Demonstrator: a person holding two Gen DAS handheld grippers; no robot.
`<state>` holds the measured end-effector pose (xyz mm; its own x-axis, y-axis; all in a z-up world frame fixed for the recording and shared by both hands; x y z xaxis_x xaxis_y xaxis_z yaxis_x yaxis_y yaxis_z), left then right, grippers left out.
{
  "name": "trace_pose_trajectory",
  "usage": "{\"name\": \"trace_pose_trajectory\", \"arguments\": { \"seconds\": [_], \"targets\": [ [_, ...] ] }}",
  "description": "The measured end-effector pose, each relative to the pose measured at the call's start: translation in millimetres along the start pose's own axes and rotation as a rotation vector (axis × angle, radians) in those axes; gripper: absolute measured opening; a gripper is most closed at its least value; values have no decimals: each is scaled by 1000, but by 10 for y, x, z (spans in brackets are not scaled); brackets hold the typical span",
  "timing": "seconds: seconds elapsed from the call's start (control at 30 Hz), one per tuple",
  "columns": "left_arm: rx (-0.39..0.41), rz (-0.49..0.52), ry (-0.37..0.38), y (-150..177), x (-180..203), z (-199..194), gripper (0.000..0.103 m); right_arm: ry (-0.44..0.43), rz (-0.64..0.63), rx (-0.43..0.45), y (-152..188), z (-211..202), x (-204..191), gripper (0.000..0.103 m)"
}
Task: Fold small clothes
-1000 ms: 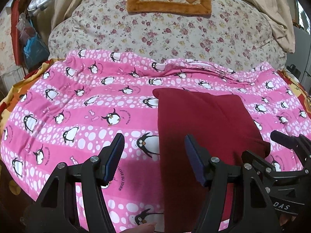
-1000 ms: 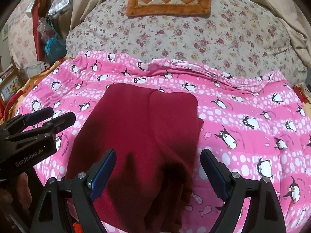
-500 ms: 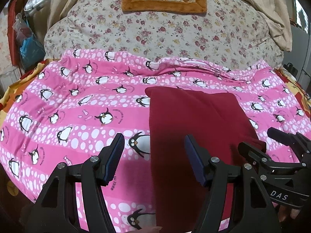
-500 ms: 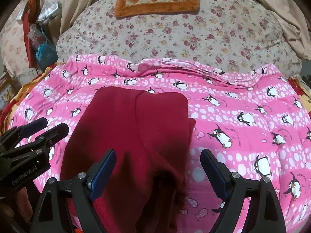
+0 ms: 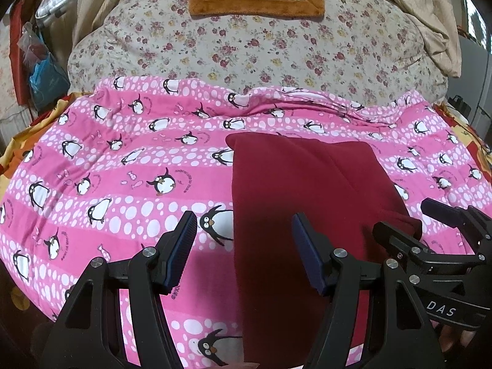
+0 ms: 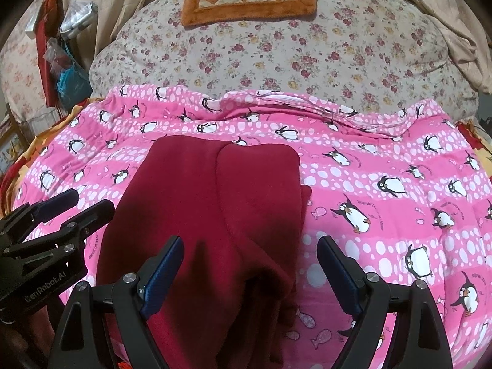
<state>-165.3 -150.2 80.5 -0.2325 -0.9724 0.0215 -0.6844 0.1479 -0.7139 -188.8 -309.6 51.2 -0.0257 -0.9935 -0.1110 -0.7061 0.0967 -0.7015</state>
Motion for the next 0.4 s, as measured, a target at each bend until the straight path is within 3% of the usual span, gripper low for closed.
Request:
{"name": "trace_pose_trajectory", "arguments": {
  "seconds": [0.4],
  "targets": [
    [-1, 1, 12, 5, 12, 19, 64, -7, -4, -14, 44, 28, -78, 86]
  ]
}}
Point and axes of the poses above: each gripper's, at about its wrist camera, not at the fingertips, and z roughly the way its jaws point, x to its right, y to its underside, the point moved 4 cm from there along z, roughly the way its jaws point, and after that the axes turned 1 degree about -x, right-handed, at the moved point
